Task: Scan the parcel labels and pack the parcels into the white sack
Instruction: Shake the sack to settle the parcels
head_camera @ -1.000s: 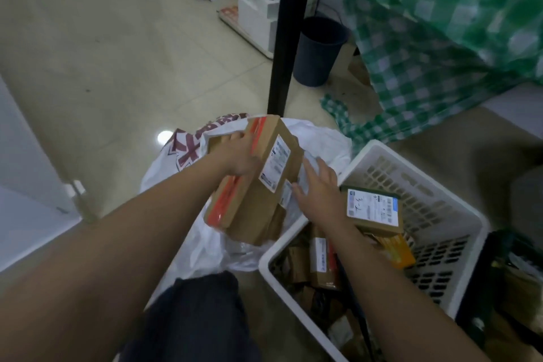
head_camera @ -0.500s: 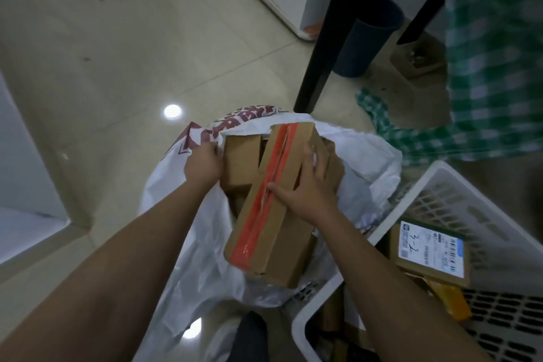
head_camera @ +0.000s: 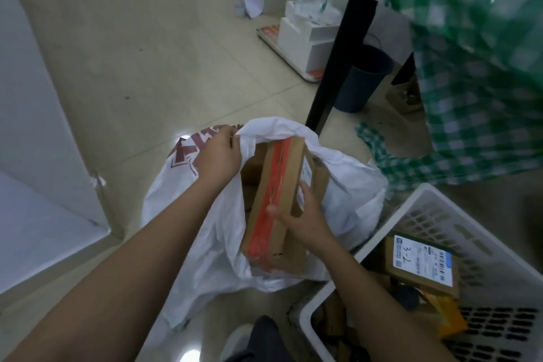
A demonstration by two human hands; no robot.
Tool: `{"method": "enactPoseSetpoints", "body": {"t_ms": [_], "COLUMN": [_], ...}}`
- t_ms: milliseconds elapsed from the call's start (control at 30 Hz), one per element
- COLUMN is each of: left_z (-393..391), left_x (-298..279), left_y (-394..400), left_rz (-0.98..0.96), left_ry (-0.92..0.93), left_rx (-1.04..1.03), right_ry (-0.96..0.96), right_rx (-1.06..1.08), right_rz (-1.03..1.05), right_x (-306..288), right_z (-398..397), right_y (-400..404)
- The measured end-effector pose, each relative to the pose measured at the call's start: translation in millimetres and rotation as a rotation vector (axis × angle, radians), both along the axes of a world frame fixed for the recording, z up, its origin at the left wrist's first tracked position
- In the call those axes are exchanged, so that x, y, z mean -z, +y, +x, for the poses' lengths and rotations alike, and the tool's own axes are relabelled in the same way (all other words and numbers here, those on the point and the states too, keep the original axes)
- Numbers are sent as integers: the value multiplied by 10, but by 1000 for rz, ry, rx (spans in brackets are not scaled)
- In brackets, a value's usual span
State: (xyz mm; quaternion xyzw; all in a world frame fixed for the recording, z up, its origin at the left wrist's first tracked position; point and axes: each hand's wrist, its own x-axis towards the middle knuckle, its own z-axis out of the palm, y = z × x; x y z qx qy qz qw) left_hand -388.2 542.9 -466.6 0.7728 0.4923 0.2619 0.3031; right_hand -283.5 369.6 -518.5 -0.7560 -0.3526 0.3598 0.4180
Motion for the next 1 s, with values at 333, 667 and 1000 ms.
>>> {"method": "enactPoseSetpoints", "body": {"t_ms": [333,667,1000], "left_z": [-123,328,650], "left_x": [75,601,1158], "left_y": [-55,-487,-166], "left_rz": [-237,-26,1], "left_ry": [52,591,859], "left_rx": [16,201,299], "right_ry": [-117,-220,-45], "right_rx": [-101,268,667], "right_rz": [-47,-361,-709], "right_x": [343,716,1303], "right_z": [98,964,1786], "right_y": [606,86,332]}}
